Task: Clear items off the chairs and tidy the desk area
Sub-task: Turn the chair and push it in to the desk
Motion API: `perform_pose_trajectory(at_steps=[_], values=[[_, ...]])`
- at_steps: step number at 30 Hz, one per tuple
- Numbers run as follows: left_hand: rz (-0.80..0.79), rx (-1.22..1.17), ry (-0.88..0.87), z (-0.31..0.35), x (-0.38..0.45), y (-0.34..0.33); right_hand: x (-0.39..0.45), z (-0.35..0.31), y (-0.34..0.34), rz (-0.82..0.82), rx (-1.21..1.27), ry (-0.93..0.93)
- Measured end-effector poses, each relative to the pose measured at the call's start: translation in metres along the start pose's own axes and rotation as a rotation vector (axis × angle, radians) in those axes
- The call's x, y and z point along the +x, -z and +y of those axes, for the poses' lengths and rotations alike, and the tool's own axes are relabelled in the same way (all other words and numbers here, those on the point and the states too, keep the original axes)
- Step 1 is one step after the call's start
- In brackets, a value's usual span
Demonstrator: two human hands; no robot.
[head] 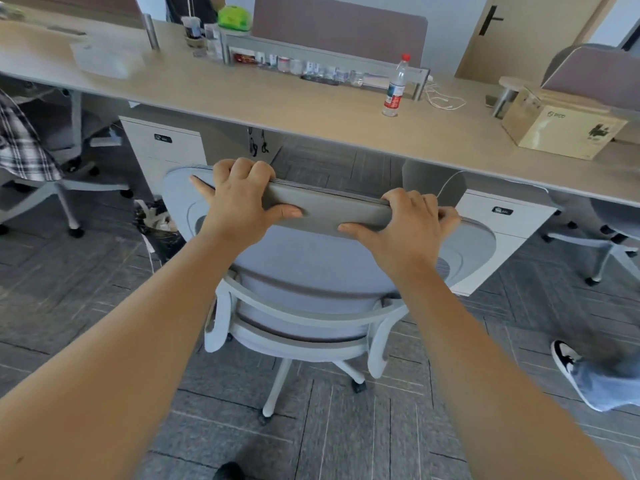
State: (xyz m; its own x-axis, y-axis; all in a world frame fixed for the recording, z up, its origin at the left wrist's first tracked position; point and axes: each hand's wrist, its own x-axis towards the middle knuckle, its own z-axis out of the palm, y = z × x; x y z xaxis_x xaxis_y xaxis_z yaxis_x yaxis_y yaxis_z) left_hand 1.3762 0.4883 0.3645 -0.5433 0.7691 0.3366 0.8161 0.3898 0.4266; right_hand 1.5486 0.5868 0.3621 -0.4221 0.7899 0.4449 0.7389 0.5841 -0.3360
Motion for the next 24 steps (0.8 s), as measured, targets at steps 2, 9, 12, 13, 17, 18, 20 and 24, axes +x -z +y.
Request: perform_pose_trajectory(at_steps=[2,9,12,13,17,18,20,24], values=[[-0.011,-0.014,-0.035,-0.012,0.022,-0.004,0.014,-0.006,-0.01,0.014,0.007,-0.017],[-0.069,0.002,-0.065,-0.025,0.091,-0.021,0.067,-0.013,-0.042,0.01,0.026,-0.133],[-0.077,0.009,-0.078,-0.025,0.118,-0.031,0.092,-0.009,-0.053,-0.022,0.023,-0.16],[-0.076,0.005,-0.085,-0.025,0.128,-0.035,0.1,-0.006,-0.056,-0.032,0.014,-0.166],[-0.065,-0.042,-0.125,-0.026,0.166,-0.056,0.138,0.006,-0.068,-0.044,0.0,-0.177],[-0.057,-0.042,-0.128,-0.025,0.176,-0.061,0.147,0.009,-0.072,-0.05,0.003,-0.177],[-0.047,-0.021,-0.121,-0.023,0.196,-0.07,0.168,0.015,-0.08,-0.061,0.013,-0.169],[-0.041,0.005,-0.113,-0.017,0.24,-0.091,0.212,0.033,-0.098,-0.061,0.04,-0.149]])
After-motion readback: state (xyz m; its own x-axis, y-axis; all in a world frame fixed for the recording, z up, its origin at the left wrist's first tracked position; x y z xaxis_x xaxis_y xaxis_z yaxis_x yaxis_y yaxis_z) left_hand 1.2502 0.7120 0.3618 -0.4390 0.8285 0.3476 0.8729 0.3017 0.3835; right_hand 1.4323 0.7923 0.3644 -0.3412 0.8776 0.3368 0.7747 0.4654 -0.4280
